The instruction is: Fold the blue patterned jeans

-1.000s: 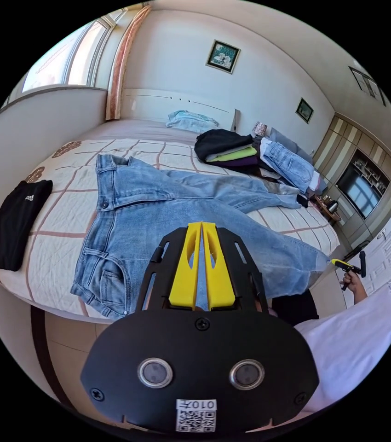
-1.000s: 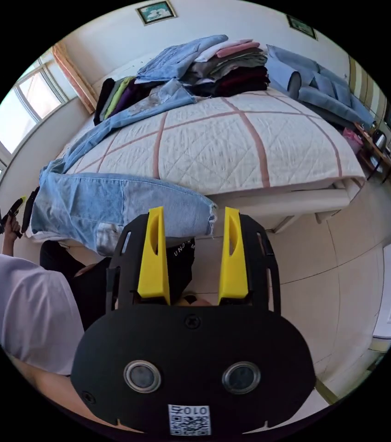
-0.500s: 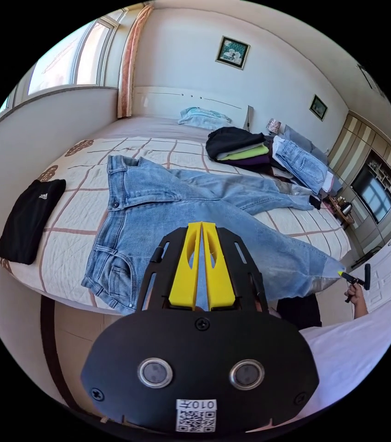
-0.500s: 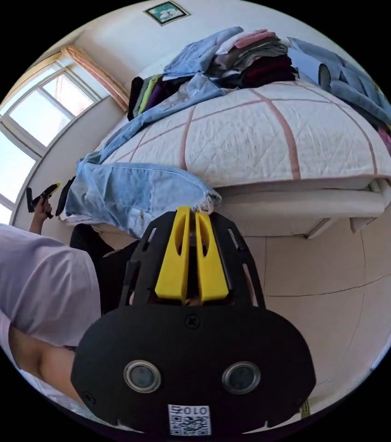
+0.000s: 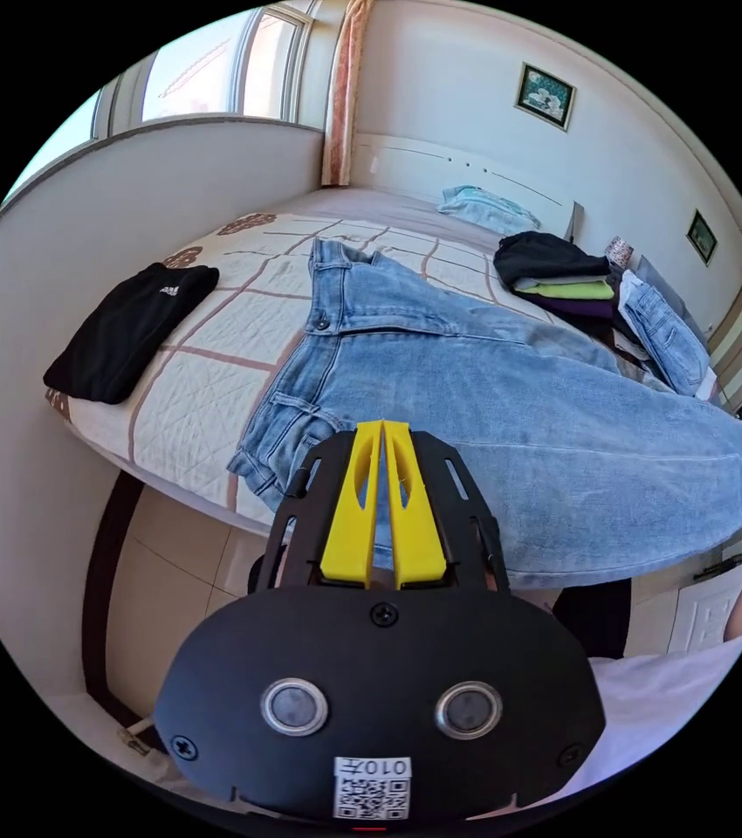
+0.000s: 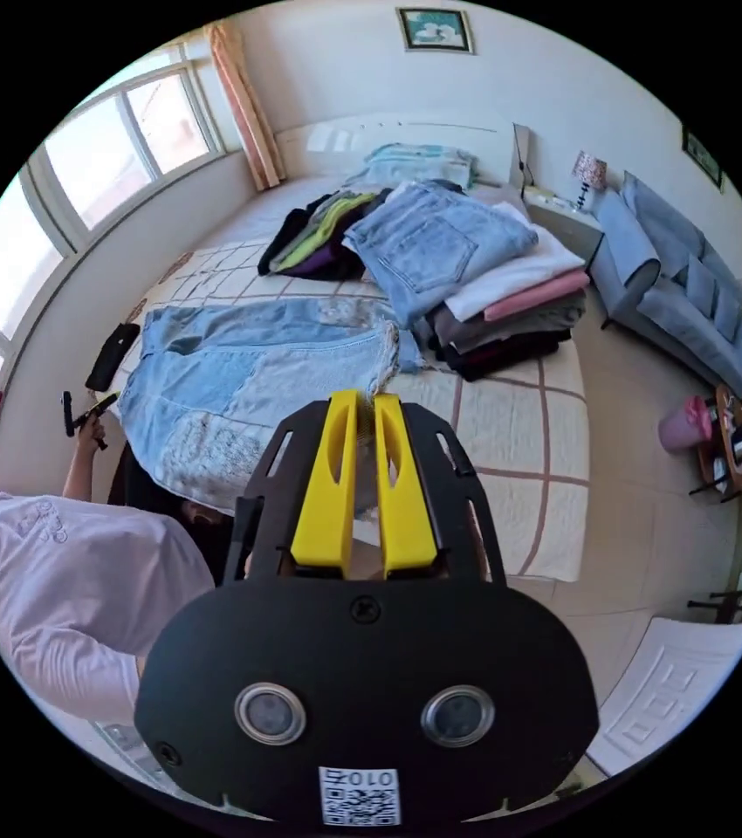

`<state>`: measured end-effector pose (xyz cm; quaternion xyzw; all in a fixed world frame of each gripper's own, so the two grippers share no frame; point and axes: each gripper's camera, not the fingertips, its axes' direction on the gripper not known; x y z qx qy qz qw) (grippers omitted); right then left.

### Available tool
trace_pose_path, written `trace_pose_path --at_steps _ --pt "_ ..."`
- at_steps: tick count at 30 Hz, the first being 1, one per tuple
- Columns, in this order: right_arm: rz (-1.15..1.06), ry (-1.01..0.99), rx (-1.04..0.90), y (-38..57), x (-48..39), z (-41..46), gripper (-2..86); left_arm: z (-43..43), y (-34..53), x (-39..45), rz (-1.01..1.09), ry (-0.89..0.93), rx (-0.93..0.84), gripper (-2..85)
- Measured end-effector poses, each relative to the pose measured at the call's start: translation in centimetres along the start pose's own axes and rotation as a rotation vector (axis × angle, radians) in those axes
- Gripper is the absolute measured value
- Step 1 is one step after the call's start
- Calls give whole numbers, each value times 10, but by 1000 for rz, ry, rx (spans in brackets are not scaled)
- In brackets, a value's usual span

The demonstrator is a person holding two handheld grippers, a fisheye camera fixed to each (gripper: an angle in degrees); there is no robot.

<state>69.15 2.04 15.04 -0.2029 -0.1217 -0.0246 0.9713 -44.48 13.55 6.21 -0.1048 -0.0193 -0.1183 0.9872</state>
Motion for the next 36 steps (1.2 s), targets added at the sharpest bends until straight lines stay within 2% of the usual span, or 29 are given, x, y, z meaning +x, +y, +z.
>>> trace_pose_path --at_steps 3,7,11,16,19,21,25,28,30,36 --pt "118 81 -113 9 18 70 69 -7 3 -9 -35 -45 13 14" --pt "48 13 95 39 -22 79 77 -15 1 -22 -29 -145 -4 41" --pt "-13 32 263 67 -74 78 82 -4 -11 -47 -27 -202 -69 69" --pt "-22 -27 326 100 -146 105 78 14 -19 -80 -93 -157 -106 97" --pt "-67 -98 291 106 -173 124 75 21 -19 -103 -112 -141 -99 109" --pt "-85 -121 261 105 -183 130 75 24 -24 -114 -37 -45 -51 118" --pt "-122 -160 275 100 -198 126 71 39 -33 -139 -20 -2 -159 132" --pt "-143 -157 268 94 -207 125 69 34 -24 -157 -41 0 -140 136" --pt "-155 -169 256 91 -212 128 67 39 -12 -172 -71 107 -134 135" --pt "-198 -188 252 77 -235 140 63 52 -4 -204 -129 196 -118 123"
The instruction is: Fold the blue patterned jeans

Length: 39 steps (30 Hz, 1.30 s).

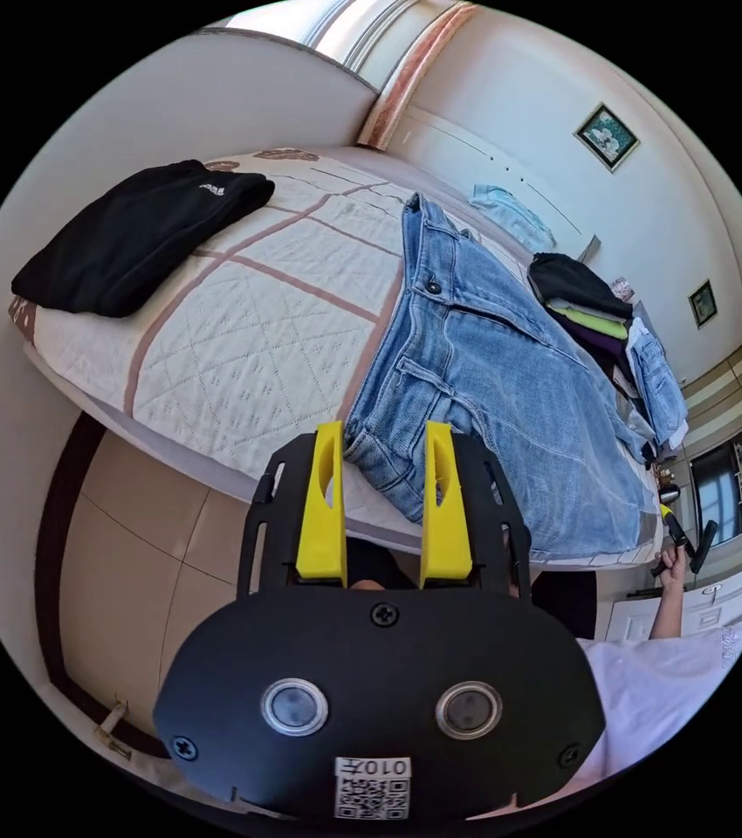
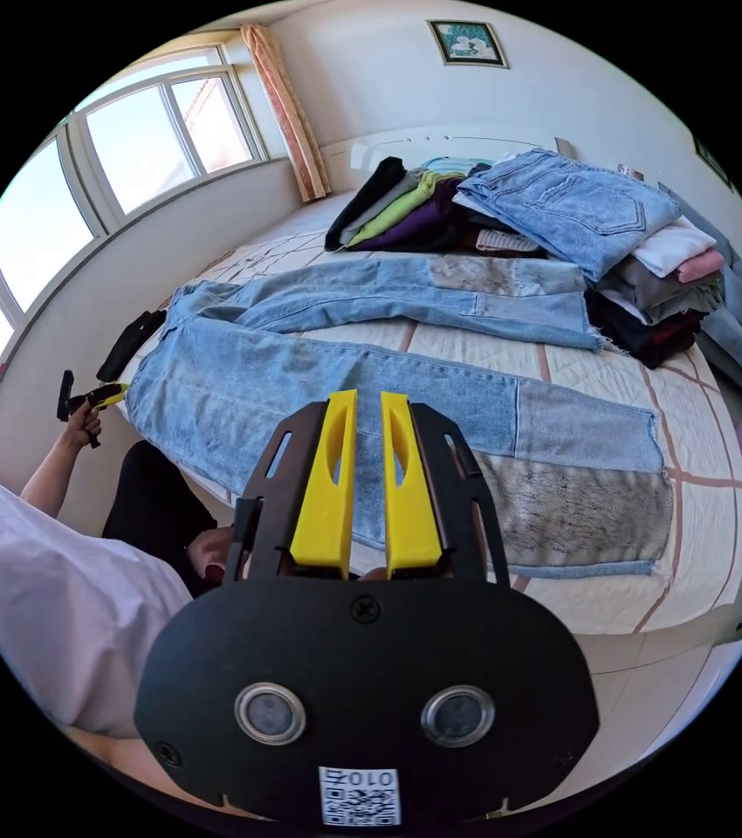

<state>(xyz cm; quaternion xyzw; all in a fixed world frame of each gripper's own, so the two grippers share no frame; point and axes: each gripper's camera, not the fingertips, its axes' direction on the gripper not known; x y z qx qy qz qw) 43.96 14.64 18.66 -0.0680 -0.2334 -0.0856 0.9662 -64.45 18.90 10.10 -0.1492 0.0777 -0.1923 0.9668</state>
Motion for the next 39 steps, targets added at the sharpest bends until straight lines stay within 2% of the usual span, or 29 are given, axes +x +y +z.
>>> trace_pose_path --at_steps 4,7,9,12,16,19,25,27,31,35,39 --pt "-9 -33 -22 -5 -4 15 58 -3 -5 -4 72 -15 -14 100" --pt "17 -72 -37 -8 0 27 53 -14 -2 -6 143 -78 29 49" --pt "29 -63 -57 -10 2 35 53 -25 -3 -3 188 -28 85 15" --pt "31 -55 -73 -16 4 43 55 -27 -9 9 278 -23 68 7" --pt "11 -57 -65 -26 1 48 53 -30 -14 11 295 -61 57 14" --pt "-3 -65 -71 -29 -1 53 53 -33 -17 6 330 -111 63 52" --pt "3 -56 -84 -33 -2 62 53 -10 -32 -1 471 -54 -72 97" --pt "7 -54 -84 -36 -2 64 53 9 -40 -1 483 -88 -146 103" --pt "5 -39 -99 -42 -3 72 54 18 -51 -12 437 22 -178 105" --pt "15 -47 -116 -46 0 83 53 10 -42 9 523 -40 -150 94" --pt "6 -59 -159 -56 0 107 52 26 -47 1 436 9 -213 76"
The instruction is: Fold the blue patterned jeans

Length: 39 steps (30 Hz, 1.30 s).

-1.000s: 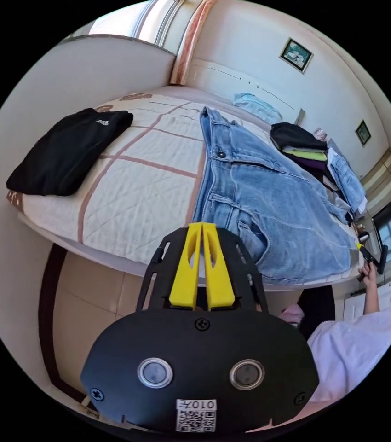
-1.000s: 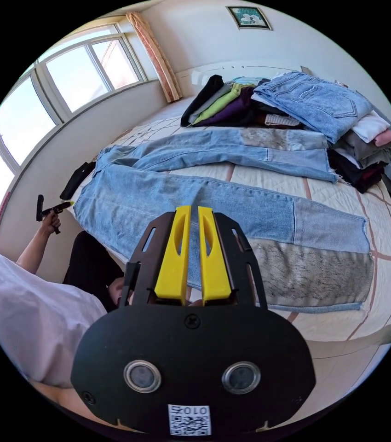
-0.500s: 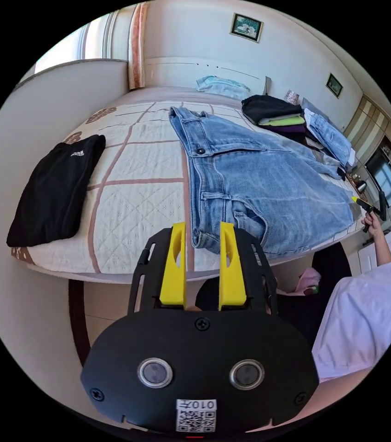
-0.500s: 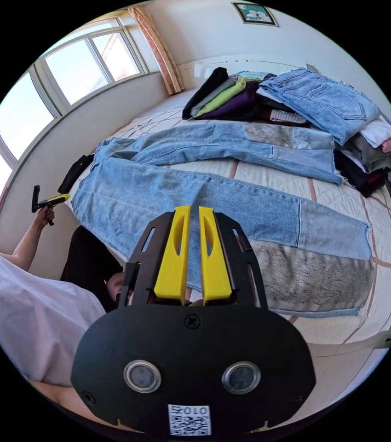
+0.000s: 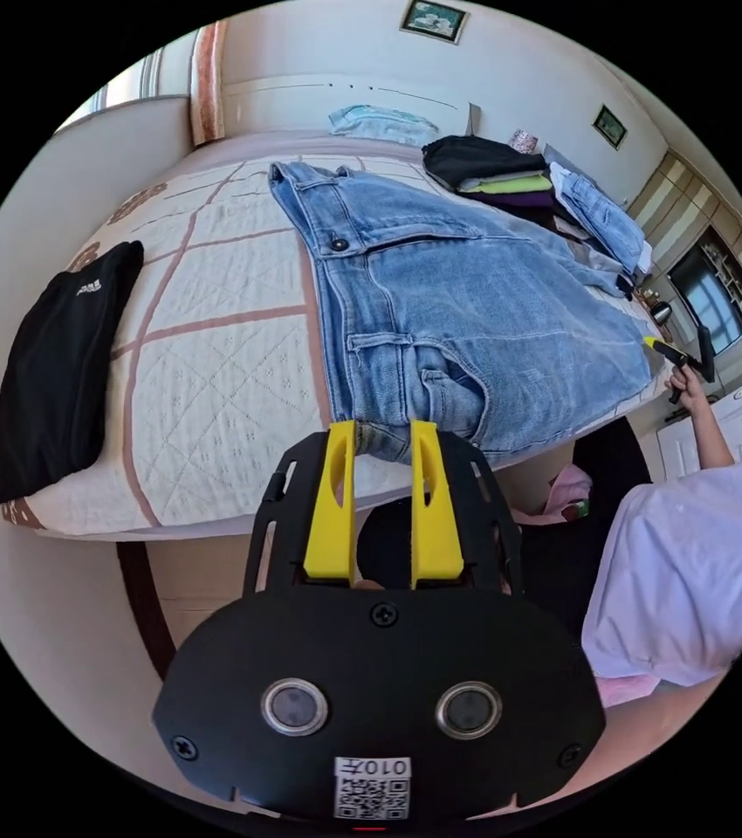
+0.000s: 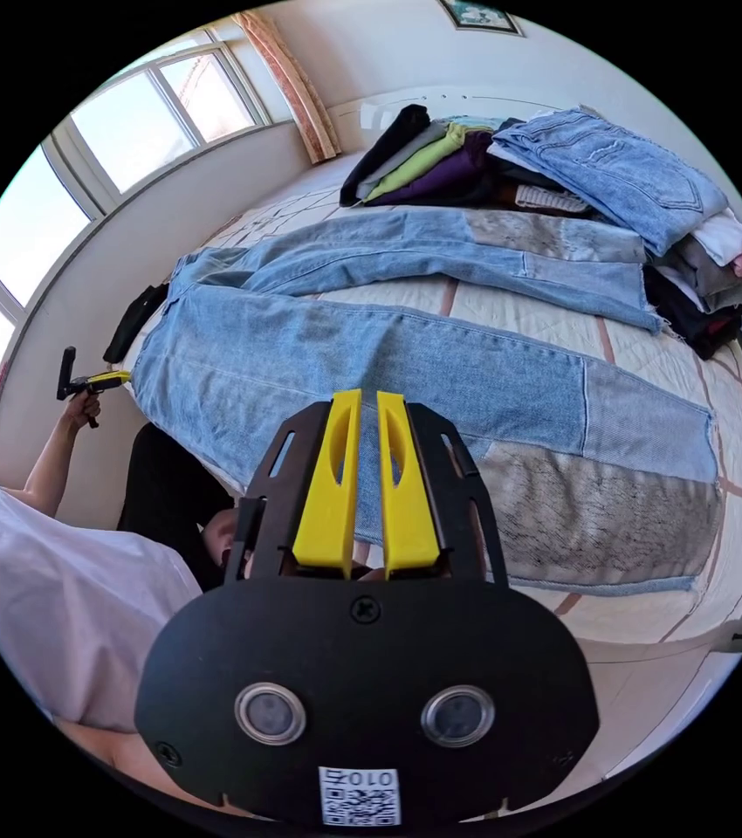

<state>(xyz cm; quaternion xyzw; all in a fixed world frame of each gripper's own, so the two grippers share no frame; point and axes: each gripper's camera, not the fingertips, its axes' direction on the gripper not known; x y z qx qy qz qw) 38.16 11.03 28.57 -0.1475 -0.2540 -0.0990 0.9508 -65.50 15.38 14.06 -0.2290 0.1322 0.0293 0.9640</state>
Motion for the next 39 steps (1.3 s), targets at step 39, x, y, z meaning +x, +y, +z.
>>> trace_pose_path --at_steps 39 --pt "198 346 46 -152 242 -1 106 -47 -106 174 67 -194 341 51"
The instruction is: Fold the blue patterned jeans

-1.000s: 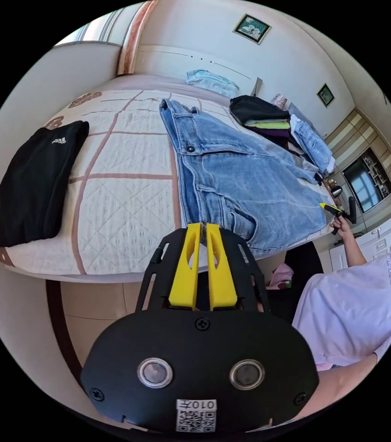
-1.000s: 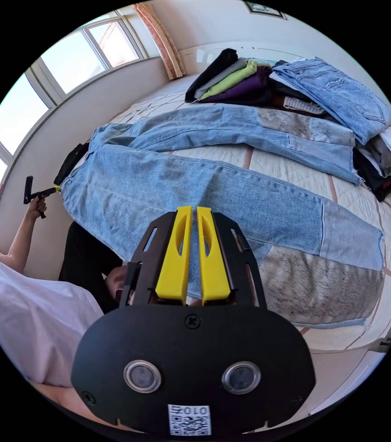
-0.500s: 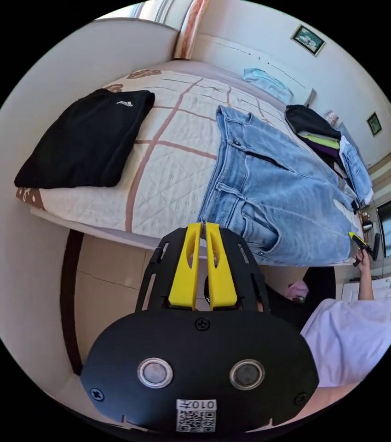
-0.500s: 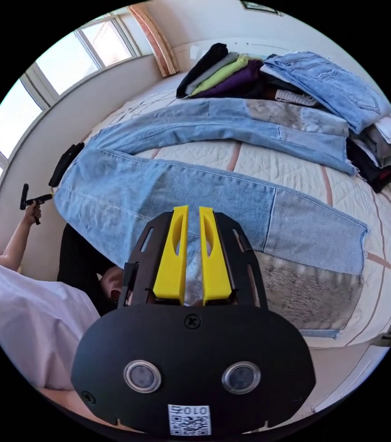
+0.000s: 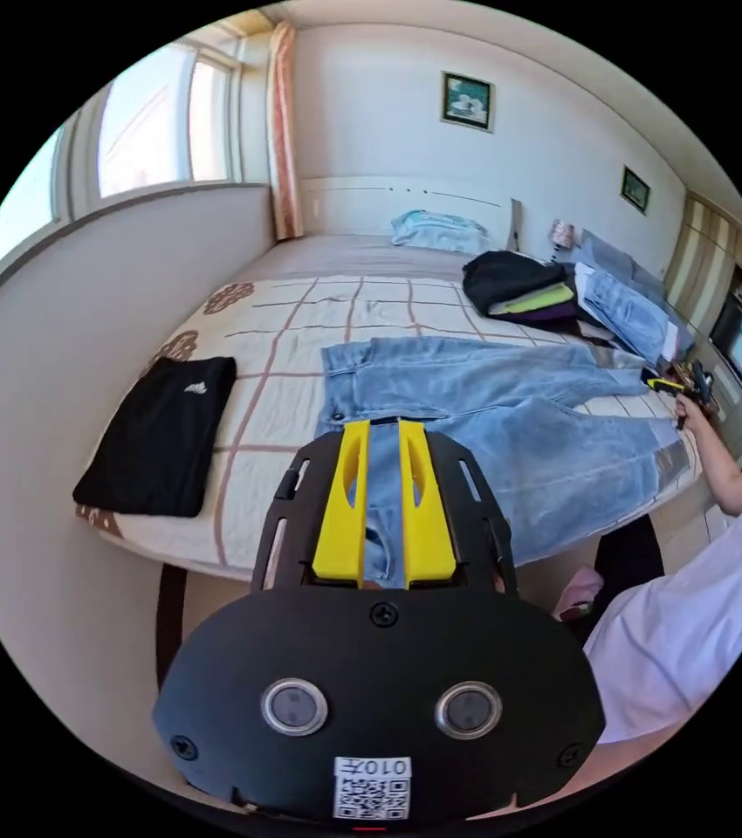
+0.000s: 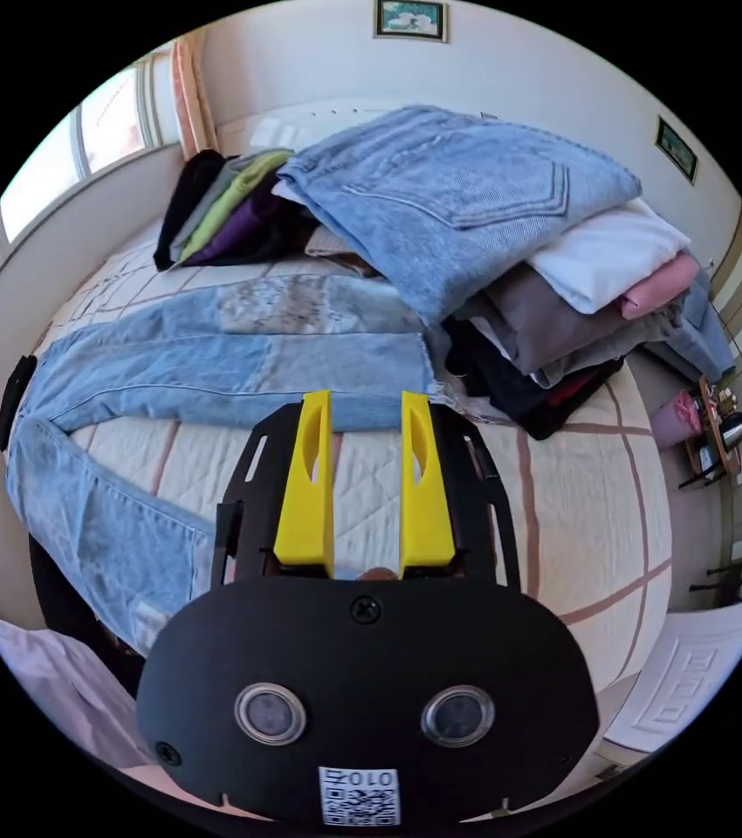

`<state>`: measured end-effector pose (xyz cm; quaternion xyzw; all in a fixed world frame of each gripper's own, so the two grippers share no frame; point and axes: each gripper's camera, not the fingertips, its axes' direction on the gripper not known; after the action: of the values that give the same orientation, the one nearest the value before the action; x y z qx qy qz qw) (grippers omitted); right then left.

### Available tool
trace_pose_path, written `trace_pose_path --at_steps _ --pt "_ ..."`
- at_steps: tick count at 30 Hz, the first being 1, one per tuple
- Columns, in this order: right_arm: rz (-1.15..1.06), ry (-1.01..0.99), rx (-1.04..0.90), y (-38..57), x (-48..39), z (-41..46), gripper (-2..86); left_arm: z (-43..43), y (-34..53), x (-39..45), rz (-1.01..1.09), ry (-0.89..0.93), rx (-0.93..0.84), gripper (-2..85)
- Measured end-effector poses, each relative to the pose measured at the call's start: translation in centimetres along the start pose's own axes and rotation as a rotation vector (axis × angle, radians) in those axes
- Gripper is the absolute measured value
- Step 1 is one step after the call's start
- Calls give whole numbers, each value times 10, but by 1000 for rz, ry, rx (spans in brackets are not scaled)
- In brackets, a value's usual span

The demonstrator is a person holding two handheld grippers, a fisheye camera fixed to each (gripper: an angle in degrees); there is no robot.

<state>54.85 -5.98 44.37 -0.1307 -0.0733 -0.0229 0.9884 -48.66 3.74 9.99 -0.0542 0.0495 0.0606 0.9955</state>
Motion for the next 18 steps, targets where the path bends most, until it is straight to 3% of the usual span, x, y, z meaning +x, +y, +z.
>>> trace_pose_path --at_steps 3,7,13,18 --pt "27 -70 -48 -20 20 17 106 69 -42 62 135 112 -60 65" --pt "-47 -12 -153 -34 27 44 101 134 -86 132 270 177 -116 76" --pt "-219 87 -121 -27 24 41 24 217 -140 222 429 245 -217 63" --pt "-195 -43 -29 -18 62 6 12 261 -156 243 438 227 -295 10"
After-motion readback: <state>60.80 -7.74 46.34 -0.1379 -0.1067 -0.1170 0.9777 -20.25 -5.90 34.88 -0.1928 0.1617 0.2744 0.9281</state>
